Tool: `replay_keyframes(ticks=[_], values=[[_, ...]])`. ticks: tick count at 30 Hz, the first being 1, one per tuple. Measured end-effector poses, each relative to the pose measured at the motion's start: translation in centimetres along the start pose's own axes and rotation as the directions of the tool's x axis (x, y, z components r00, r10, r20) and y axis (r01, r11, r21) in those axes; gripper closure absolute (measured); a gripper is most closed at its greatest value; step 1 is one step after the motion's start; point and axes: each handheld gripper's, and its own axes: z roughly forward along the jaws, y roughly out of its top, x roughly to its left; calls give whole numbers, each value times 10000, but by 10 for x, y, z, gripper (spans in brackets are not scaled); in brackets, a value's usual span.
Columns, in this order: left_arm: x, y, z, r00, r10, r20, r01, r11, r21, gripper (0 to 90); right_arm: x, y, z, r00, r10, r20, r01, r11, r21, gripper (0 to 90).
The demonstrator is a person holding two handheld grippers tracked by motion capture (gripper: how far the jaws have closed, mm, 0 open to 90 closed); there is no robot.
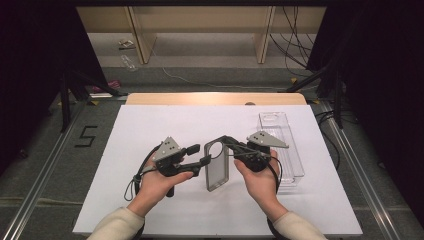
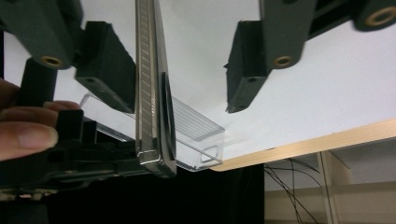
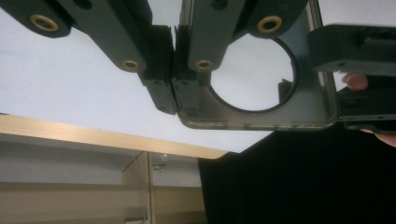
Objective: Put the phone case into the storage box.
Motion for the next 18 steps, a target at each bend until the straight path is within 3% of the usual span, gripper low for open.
replay_keyframes(ticks=[5, 8, 18], values=[[-5, 2, -1, 9996, 251, 164, -254, 9995, 169, 232, -2, 1, -1, 9999, -63, 149, 63, 10000, 0, 890], [-6, 3, -2, 9990, 372, 229, -378, 9989, 261, 177, -4, 1, -2, 9997, -56, 252, 56, 10000, 7, 890], [-2, 0, -11, 9983, 574, -35, -572, 9971, 506, 107, -8, 4, -4, 9990, -47, 437, 50, 10000, -73, 889]])
